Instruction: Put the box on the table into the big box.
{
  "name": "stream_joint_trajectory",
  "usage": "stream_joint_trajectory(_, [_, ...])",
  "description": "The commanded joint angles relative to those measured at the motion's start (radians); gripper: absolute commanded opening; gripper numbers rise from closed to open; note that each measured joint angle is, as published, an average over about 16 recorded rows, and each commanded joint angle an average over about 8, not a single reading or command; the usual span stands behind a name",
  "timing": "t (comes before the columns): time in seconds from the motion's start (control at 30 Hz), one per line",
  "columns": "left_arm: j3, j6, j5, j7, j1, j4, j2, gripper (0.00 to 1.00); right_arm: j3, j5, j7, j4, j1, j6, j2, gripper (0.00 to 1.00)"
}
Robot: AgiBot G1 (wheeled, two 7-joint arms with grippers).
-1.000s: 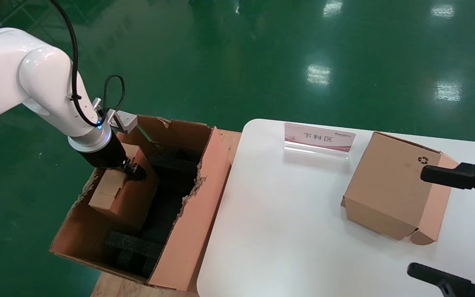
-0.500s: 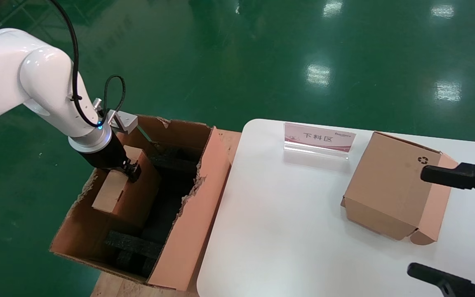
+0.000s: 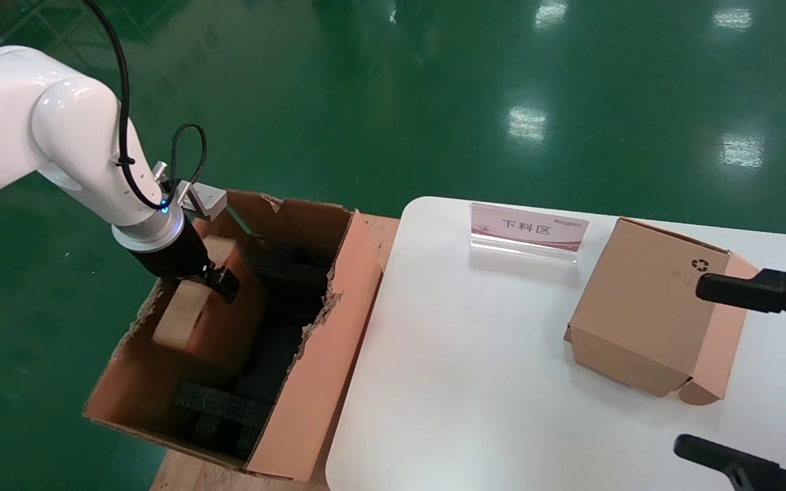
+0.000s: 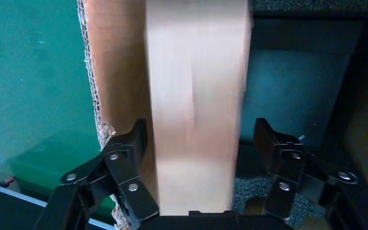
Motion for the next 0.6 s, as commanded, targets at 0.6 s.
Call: stream_joint_trajectory(0.6, [-0.025,-0.011,-0.005,0.009,-0.025,0.01,-0.011,1.0,0.0,0.0,0.0,0.0,0.0,0.0,0.0,1.0])
